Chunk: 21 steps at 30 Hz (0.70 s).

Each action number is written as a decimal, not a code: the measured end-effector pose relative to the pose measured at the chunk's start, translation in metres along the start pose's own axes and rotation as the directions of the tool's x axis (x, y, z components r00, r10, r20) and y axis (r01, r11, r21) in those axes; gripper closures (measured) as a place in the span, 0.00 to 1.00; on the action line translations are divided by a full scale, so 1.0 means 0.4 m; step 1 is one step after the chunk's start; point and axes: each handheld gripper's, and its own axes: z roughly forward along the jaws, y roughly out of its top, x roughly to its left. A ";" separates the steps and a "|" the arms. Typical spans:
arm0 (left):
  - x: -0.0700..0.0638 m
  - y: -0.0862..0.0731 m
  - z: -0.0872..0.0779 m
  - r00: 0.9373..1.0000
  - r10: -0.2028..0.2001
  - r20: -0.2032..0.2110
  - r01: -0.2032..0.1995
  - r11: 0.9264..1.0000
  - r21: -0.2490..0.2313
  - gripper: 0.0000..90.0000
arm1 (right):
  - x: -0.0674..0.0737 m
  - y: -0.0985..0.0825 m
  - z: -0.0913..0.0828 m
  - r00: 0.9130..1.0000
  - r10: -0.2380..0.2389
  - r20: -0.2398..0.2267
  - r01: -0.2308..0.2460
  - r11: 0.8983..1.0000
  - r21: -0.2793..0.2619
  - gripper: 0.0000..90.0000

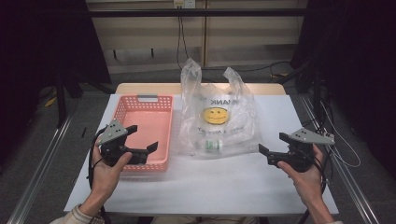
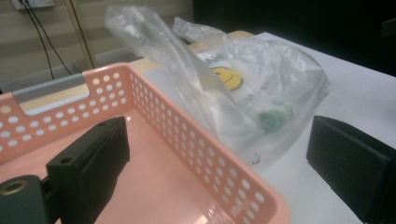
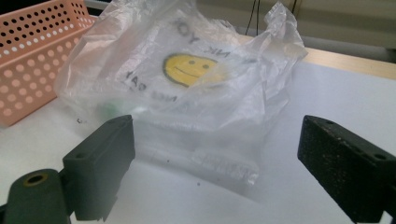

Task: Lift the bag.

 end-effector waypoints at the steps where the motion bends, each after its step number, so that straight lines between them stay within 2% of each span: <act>1: 0.000 -0.010 -0.002 1.000 -0.005 -0.002 0.005 1.000 0.004 0.06 | 0.000 -0.006 -0.002 1.000 -0.001 0.003 0.001 1.000 0.001 0.12; 7: -0.008 -0.050 -0.011 1.000 0.003 -0.001 -0.003 0.999 0.035 0.07 | -0.002 -0.047 -0.007 1.000 0.007 0.020 -0.008 1.000 0.025 0.12; 14: -0.037 -0.097 -0.023 1.000 0.024 -0.002 -0.024 0.999 0.023 0.07 | -0.001 -0.096 -0.015 0.999 0.022 0.030 -0.024 0.998 0.052 0.13; 17: -0.043 -0.118 -0.026 1.000 0.012 -0.004 -0.012 1.000 0.014 0.07 | 0.000 -0.118 -0.015 0.999 0.037 0.032 -0.039 0.998 0.056 0.13; 19: -0.043 -0.132 -0.030 1.000 -0.015 -0.001 0.015 1.000 0.014 0.07 | 0.001 -0.128 -0.017 0.998 0.049 0.035 -0.051 0.997 0.054 0.13; 21: -0.042 -0.143 -0.038 1.000 -0.002 -0.015 0.002 1.000 0.010 0.07 | 0.004 -0.134 -0.018 0.998 0.050 0.036 -0.051 0.997 0.050 0.13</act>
